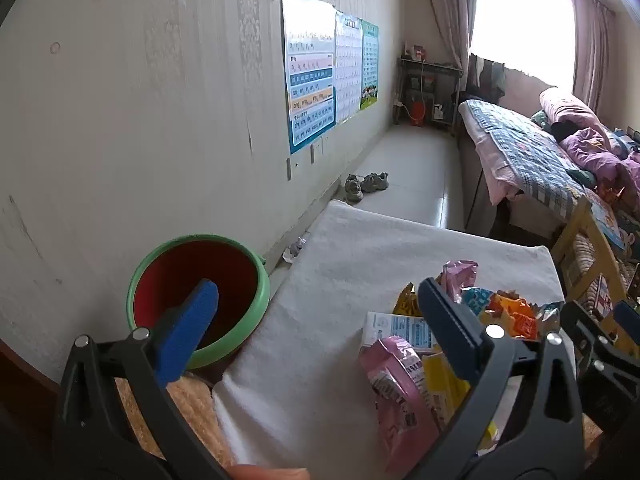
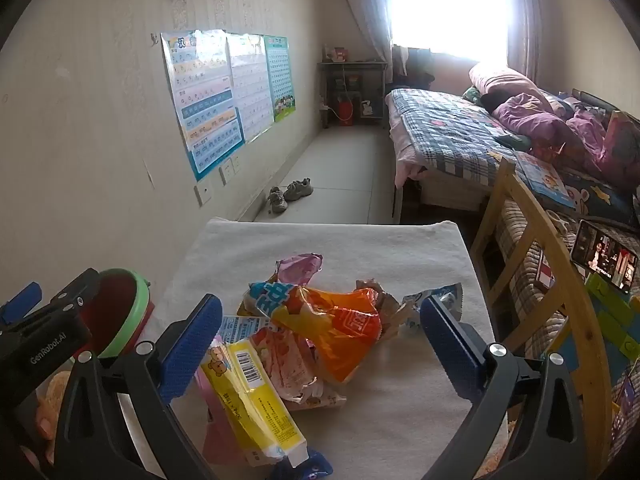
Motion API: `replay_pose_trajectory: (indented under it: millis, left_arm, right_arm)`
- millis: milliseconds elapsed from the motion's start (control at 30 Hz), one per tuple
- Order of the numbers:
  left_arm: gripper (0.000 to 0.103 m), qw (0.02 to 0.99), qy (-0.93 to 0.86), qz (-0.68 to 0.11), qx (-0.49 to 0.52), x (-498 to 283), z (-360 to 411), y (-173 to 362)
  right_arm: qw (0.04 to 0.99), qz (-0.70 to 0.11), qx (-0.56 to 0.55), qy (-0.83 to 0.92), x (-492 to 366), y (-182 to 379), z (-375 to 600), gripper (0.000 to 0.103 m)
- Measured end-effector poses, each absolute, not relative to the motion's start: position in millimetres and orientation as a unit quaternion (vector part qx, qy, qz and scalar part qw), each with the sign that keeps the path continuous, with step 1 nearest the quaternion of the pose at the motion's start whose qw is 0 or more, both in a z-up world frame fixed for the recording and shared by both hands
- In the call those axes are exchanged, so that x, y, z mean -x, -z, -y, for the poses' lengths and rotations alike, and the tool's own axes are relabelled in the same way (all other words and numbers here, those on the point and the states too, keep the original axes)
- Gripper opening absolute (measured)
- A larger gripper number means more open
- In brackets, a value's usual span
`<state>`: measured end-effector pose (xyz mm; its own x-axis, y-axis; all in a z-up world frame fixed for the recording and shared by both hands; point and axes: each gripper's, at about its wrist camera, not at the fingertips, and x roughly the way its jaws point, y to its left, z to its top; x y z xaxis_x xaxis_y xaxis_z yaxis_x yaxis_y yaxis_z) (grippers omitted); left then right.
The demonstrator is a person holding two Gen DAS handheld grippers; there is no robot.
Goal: Collect trash
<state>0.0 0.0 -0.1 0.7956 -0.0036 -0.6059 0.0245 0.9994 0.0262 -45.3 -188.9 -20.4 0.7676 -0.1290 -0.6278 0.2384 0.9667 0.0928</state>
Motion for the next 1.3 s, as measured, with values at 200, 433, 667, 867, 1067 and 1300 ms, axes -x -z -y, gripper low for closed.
replay_pose_trajectory:
  millis: [200,433,667,867,1067,1300]
  left_arm:
    - [0.098,0.948,0.008,-0.317,-0.021,3.9,-0.2,4.3]
    - [0.098,0.948,0.015,-0.316,-0.034,2.4,-3.3,10.6]
    - [0.098,0.950,0.037,-0.305,-0.050,7.9,14.3,5.9]
    - [0.098,0.955,0.042,-0.292,-0.044,5.5,9.6,4.2]
    - [0.098,0.952,0.048,-0.299,-0.046,5.5,11.4,3.2]
    - [0.098,0.945,0.048,-0.319,-0.056,2.9,14.2,5.5]
  right_arm:
    - [0.937,-0.326,-0.084,0.098,46.2,19.9,189.1,0.096]
    - [0.936,-0.326,-0.082,0.101,46.1,20.5,188.4,0.096]
    - [0.936,-0.327,-0.077,0.107,46.4,17.6,190.5,0.096]
    - [0.935,-0.327,-0.080,0.108,47.2,19.2,191.1,0.096]
    - [0.935,-0.327,-0.083,0.109,47.9,19.3,192.5,0.096]
    - [0.935,-0.327,-0.083,0.108,48.0,19.6,193.0,0.096]
